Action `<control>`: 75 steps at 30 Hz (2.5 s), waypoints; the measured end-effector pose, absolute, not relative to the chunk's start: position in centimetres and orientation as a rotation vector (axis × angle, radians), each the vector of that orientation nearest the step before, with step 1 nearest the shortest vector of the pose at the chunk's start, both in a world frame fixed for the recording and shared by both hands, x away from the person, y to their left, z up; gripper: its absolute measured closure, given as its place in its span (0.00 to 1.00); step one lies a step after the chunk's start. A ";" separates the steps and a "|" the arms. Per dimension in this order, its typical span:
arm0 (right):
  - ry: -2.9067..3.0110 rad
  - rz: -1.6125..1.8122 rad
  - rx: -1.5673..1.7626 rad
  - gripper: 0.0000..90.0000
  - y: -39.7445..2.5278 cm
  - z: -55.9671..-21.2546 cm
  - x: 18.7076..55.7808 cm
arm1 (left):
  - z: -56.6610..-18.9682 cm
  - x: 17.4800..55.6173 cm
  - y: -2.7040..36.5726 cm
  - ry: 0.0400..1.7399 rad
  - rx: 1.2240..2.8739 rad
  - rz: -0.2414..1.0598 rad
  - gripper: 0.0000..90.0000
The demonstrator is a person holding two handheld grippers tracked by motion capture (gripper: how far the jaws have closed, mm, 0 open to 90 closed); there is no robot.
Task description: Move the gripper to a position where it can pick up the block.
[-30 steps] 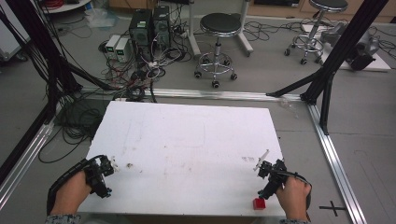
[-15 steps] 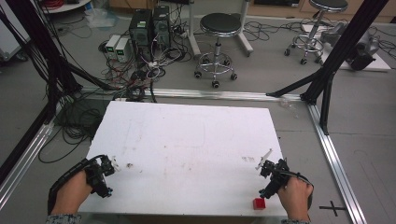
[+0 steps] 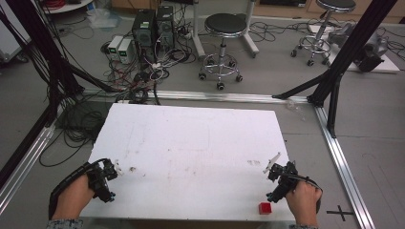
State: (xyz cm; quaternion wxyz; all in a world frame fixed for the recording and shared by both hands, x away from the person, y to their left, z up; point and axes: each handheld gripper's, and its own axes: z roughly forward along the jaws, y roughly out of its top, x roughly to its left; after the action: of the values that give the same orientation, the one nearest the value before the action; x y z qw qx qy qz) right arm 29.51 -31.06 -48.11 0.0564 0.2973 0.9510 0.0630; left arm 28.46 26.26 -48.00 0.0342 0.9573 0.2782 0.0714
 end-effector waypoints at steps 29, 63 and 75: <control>2.976 0.055 0.505 0.01 -30.2 -47.8 28.0 | -47.5 28.4 26.6 0.859 2.925 0.232 0.23; 3.068 -0.004 0.151 0.01 -27.1 -49.9 24.3 | -46.7 28.3 26.6 0.844 2.891 0.255 0.23; 3.098 -0.011 0.099 0.01 -26.9 -51.7 23.9 | -46.5 28.3 26.4 0.835 2.895 0.247 0.23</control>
State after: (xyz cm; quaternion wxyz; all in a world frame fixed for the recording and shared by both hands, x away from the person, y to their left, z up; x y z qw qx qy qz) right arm 23.87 -26.86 -51.73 0.0212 0.0319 0.9993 -0.0034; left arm 28.26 26.42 -46.50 0.0592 0.9559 0.2757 0.0816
